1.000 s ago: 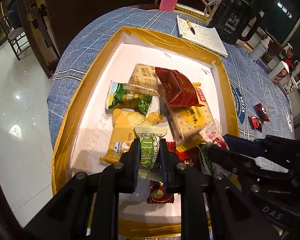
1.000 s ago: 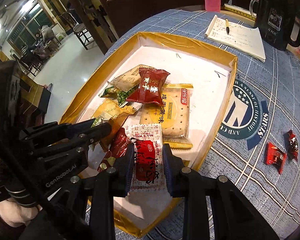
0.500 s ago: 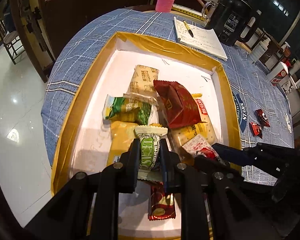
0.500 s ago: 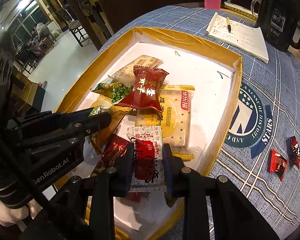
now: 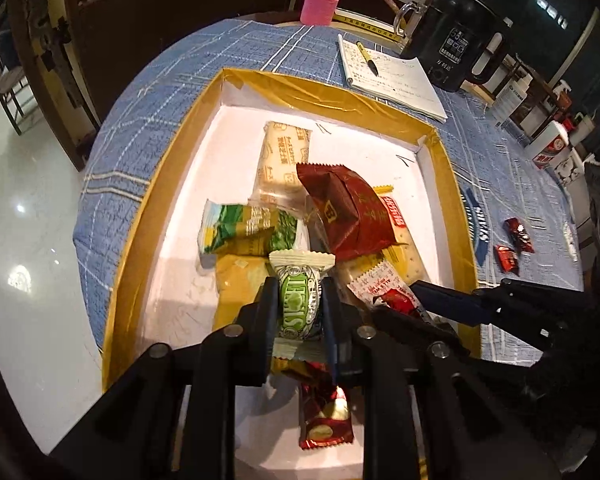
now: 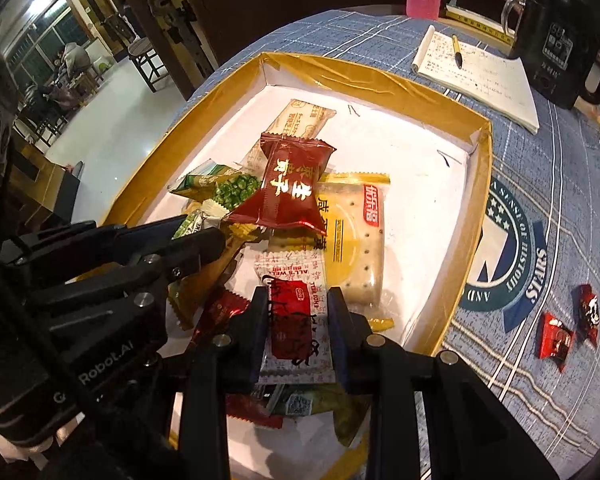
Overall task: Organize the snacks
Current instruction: 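Carry both candies over the white tray and open both tools to release them, then move both tools back toward the last two red candies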
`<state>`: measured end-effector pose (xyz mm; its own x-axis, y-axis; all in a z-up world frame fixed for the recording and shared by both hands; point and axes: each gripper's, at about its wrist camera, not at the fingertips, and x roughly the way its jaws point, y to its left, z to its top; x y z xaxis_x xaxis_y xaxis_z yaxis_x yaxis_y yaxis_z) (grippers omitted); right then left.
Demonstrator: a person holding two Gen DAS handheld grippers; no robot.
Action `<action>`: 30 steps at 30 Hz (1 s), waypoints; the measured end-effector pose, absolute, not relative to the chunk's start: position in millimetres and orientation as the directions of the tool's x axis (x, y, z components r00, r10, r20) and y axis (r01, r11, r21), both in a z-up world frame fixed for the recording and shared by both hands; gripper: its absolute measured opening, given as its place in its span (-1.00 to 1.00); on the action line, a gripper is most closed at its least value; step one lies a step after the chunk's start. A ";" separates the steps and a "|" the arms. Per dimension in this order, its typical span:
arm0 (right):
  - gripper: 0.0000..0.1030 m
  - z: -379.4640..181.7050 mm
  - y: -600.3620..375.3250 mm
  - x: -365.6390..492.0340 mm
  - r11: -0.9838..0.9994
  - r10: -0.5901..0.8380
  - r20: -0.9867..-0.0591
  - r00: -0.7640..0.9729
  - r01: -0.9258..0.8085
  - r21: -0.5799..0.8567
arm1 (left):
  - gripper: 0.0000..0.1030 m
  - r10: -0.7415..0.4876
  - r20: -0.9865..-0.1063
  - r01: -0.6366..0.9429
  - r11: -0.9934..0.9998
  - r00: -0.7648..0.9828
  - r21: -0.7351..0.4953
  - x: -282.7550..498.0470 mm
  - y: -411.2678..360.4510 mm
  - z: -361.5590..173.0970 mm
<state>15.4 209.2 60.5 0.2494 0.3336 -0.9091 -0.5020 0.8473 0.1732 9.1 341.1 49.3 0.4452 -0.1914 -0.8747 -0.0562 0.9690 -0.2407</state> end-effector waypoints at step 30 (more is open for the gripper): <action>-0.26 108.0 -13.4 -45.0 0.876 0.479 -0.780 0.402 -0.272 0.398 | 0.31 -0.221 -0.788 -0.061 0.949 0.574 -0.310 -91.5 209.0 142.0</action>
<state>-45.0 -13.4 108.0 0.4022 0.4789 -0.7803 -0.2719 0.8763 0.3976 -91.5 209.0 142.0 0.5743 -0.2206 -0.7883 -0.0614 0.9487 -0.3102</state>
